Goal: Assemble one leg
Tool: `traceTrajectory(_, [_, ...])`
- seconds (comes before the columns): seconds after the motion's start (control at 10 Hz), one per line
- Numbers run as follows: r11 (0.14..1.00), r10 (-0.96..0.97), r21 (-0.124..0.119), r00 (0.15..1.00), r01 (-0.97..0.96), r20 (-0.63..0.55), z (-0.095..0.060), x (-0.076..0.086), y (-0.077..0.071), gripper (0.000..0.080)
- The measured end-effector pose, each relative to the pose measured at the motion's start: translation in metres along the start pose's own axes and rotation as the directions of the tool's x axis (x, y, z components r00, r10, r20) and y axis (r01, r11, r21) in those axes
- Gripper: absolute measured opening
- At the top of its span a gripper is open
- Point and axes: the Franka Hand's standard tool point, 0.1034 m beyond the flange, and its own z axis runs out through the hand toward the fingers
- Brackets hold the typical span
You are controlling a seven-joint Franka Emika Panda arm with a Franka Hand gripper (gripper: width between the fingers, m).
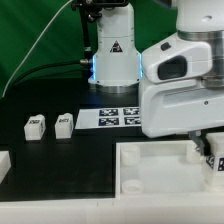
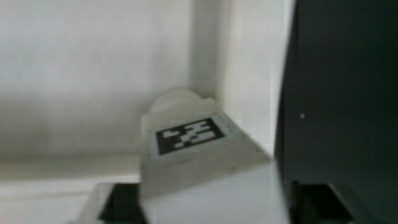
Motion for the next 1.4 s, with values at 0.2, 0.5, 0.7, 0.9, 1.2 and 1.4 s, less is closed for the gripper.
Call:
traceTrajectory(0.2, [0.982, 0.19, 0.003, 0.982, -0.189, -0.003, 0.0, 0.001, 0.001, 0.0315])
traceTrajectory(0.5, [0.756, 0.653, 0.073, 0.757, -0.65, -0.019, -0.001, 0.006, 0.007, 0.0315])
traceTrajectory(0.7, [0.535, 0.839, 0.134, 0.543, -0.834, 0.028, 0.001, 0.008, 0.016, 0.0315])
traceTrajectory(0.9, [0.309, 0.941, 0.159, 0.326, -0.938, 0.093, 0.001, 0.005, 0.017, 0.0315])
traceTrajectory(1.2, [0.295, 0.943, 0.159, 0.313, -0.942, 0.108, 0.003, 0.004, 0.017, 0.0367])
traceTrajectory(1.4, [0.55, 0.826, 0.137, 0.561, -0.824, 0.052, 0.001, 0.001, 0.01, 0.0555])
